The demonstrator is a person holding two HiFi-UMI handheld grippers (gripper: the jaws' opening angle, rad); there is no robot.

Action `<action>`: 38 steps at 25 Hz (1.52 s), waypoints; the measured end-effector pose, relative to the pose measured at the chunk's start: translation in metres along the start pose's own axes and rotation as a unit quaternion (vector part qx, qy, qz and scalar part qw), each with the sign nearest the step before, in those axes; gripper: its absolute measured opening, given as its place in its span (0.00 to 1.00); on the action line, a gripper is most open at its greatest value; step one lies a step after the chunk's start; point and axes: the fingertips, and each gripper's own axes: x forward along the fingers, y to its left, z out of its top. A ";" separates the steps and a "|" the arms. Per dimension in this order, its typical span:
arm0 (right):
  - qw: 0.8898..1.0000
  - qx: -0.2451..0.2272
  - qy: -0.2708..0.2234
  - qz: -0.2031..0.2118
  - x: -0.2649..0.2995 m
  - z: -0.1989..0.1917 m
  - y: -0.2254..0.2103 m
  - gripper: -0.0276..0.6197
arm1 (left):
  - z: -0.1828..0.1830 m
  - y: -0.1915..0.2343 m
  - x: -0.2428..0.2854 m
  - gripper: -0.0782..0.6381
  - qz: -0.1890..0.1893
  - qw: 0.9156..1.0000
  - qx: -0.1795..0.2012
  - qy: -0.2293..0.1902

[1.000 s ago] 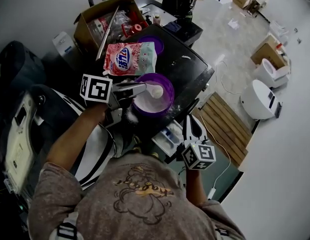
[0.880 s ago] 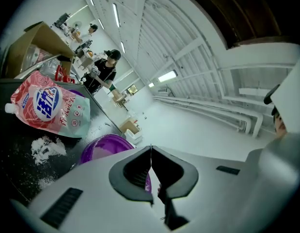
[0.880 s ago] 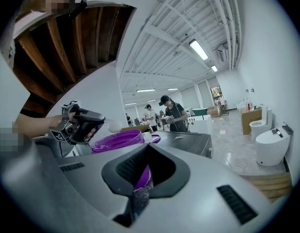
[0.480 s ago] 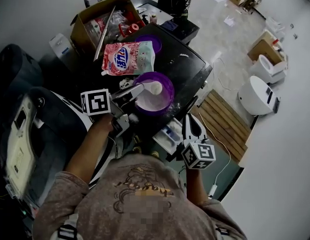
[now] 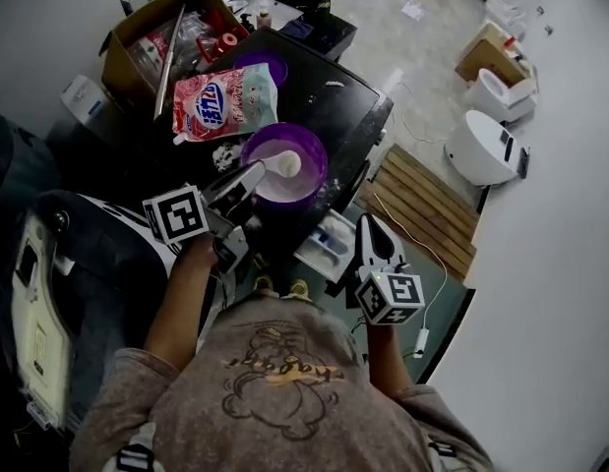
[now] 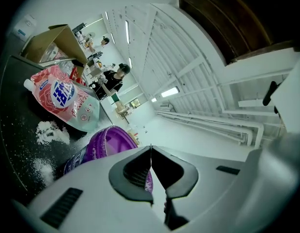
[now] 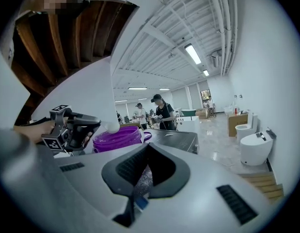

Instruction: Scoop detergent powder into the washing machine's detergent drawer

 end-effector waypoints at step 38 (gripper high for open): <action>0.998 0.011 -0.017 -0.066 -0.151 -0.037 -0.051 0.04 | -0.123 -0.057 0.024 0.14 0.014 0.995 0.047 0.087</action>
